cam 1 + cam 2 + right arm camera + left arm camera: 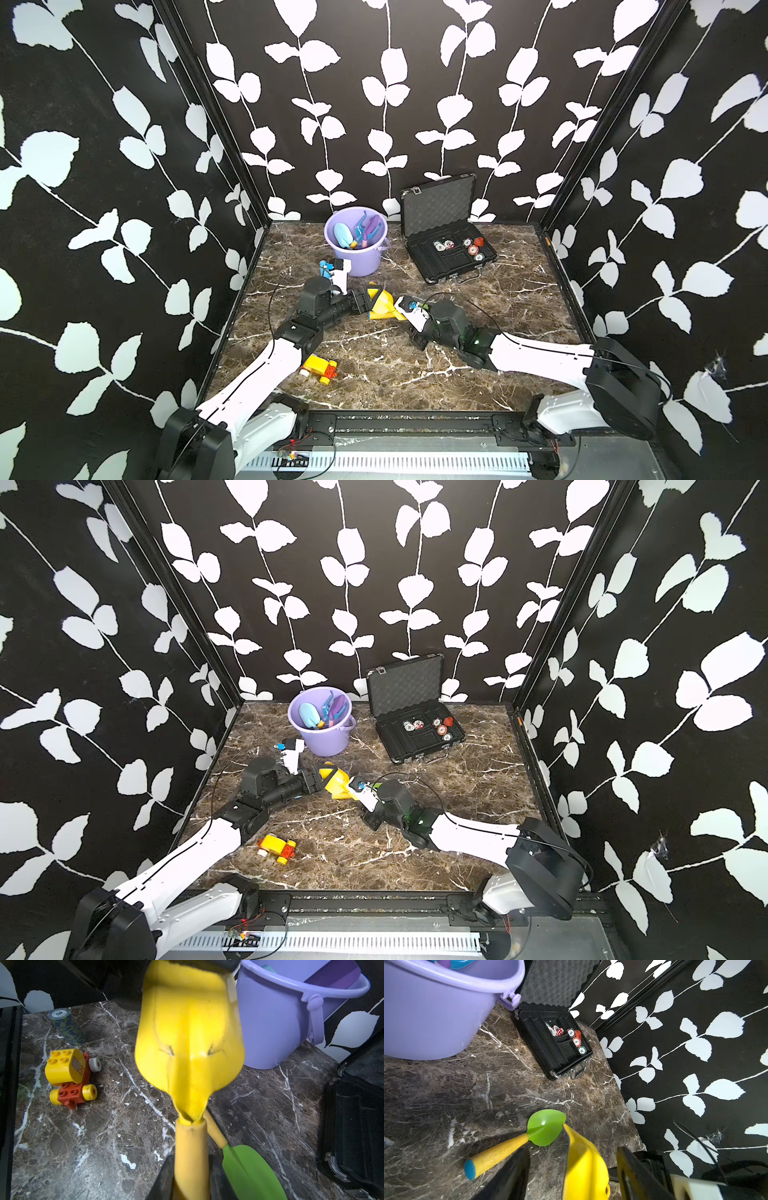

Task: Organize the gardening tools
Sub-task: Pick up the gardening tool from the center of the board.

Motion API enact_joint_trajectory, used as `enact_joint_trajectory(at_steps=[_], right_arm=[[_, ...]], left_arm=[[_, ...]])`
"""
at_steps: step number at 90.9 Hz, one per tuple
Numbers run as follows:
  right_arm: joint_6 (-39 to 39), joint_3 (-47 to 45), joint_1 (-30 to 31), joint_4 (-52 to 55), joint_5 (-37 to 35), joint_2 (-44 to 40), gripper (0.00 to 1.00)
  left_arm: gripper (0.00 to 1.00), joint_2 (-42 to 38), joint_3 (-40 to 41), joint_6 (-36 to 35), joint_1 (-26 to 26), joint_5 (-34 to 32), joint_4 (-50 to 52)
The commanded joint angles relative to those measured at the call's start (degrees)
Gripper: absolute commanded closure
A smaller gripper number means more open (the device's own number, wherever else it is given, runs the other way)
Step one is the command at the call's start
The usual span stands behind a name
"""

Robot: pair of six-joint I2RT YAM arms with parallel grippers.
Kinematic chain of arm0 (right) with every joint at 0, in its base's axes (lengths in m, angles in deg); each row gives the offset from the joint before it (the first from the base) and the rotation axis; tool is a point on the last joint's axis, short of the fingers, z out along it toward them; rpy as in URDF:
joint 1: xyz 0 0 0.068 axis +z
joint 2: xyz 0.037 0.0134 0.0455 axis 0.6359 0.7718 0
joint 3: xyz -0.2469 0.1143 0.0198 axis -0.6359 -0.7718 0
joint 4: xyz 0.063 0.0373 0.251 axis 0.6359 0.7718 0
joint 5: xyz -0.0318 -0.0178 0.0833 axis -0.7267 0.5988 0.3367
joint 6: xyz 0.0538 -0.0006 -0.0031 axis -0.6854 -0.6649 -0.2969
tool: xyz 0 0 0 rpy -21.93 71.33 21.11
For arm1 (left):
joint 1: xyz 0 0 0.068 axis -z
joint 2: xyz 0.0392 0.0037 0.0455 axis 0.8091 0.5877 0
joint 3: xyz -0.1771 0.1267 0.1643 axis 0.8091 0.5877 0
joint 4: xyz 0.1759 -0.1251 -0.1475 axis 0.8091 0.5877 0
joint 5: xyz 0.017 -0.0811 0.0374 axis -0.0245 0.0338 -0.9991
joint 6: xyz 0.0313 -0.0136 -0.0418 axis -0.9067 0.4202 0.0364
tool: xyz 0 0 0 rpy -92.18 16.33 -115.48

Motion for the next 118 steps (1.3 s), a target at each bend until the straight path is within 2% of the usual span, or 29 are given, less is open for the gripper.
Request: enact_joint_trajectory(at_steps=[1,19,46,60,71,82,85,87,88,90,109,118], right_arm=[[0.6,1.9,0.6,-2.4,-0.1,-0.6,1.00],[0.7,1.7,0.7,-4.0,0.8,-0.3,1.00],[1.2,2.4,0.7,-5.7,3.2,0.9,0.97],[1.1,3.4,0.7,-4.6,2.2,1.0,0.86],[0.4,3.7,0.7,-4.3,0.6,0.5,0.56],[-0.9,4.7,0.7,-2.9,-1.3,0.3,0.41],[-1.4,4.8,0.7,-2.7,-2.2,0.2,0.30],[-1.7,4.8,0.7,-2.6,-2.7,0.1,0.12],[-1.8,4.9,0.7,-2.6,-2.9,0.0,0.06],[-2.1,4.9,0.7,-2.5,-3.6,-0.2,0.02],[-7.0,3.9,0.7,-1.6,-11.4,-3.3,0.00],[-11.9,2.6,0.6,-1.9,-19.9,-4.9,0.01]], left_arm=[[0.38,-2.8,-1.3,-2.1,-0.3,1.5,1.8],[0.66,-4.8,-1.0,-2.3,-0.3,4.2,1.4],[1.00,-4.2,-4.1,-2.8,-0.3,8.0,2.6],[1.00,-5.7,-5.5,-4.9,-0.3,7.0,5.4],[1.00,-6.4,-6.6,-7.3,-0.3,5.4,7.0],[1.00,-6.7,-7.1,-9.5,-0.3,4.6,5.2],[1.00,-6.8,-7.4,-10.2,-0.3,4.1,4.7],[1.00,-6.9,-7.7,-10.4,-0.3,3.7,4.4],[1.00,-7.0,-7.9,-10.7,-0.3,3.5,4.2],[1.00,-7.0,-8.3,-11.2,-0.3,3.1,3.9],[1.00,-6.2,-13.2,-15.9,-0.3,-1.2,1.3],[1.00,-4.9,-17.0,-18.8,-0.3,-5.0,2.2]])
